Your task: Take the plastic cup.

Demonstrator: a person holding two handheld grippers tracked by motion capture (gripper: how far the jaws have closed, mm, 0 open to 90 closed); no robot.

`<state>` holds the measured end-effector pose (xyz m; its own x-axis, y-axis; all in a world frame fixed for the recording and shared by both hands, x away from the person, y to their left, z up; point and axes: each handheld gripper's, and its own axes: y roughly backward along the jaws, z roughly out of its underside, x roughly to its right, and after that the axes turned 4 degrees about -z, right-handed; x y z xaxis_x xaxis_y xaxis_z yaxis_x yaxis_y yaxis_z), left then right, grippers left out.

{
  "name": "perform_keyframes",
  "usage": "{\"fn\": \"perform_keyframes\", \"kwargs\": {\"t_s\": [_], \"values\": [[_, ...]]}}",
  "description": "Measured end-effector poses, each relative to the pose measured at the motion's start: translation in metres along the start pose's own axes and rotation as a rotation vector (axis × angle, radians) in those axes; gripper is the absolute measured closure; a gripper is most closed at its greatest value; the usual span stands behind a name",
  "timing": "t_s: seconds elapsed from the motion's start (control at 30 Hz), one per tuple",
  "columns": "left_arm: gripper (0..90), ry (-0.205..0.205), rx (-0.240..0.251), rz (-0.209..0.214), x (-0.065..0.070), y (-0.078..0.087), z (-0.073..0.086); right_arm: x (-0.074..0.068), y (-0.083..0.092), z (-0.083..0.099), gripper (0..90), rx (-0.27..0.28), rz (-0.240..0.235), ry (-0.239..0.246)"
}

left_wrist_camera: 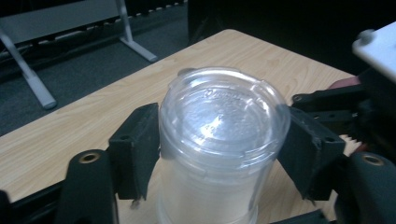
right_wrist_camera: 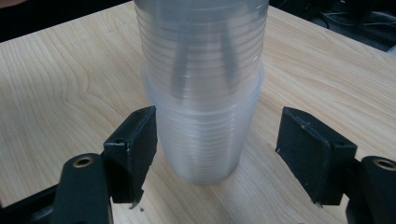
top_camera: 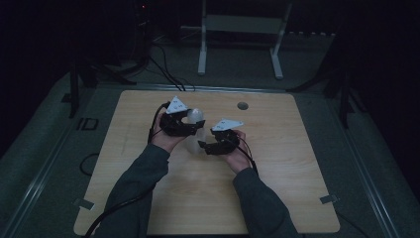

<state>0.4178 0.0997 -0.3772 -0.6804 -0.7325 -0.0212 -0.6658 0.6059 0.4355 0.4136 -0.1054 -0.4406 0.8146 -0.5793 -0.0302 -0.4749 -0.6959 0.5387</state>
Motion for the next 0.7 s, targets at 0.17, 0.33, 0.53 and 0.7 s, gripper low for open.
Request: {"fn": "perform_keyframes", "kwargs": {"t_s": [0.17, 0.33, 0.53, 0.7], "values": [[36.5, 0.003, 0.005, 0.006, -0.001, 0.002, -0.001, -0.001, -0.007, -0.002, 27.0, -0.005, -0.007, -0.002], [37.5, 0.005, 0.008, 0.007, -0.002, 0.003, -0.001, -0.001, -0.013, -0.002, 24.3, -0.001, -0.009, -0.003], [37.9, 0.011, 0.014, 0.012, -0.002, 0.004, -0.003, -0.002, -0.016, -0.003, 24.2, 0.006, -0.016, -0.001], [39.0, 0.014, 0.016, 0.01, -0.003, 0.006, -0.005, -0.004, -0.019, -0.004, 24.3, 0.0, -0.027, 0.011]]}}
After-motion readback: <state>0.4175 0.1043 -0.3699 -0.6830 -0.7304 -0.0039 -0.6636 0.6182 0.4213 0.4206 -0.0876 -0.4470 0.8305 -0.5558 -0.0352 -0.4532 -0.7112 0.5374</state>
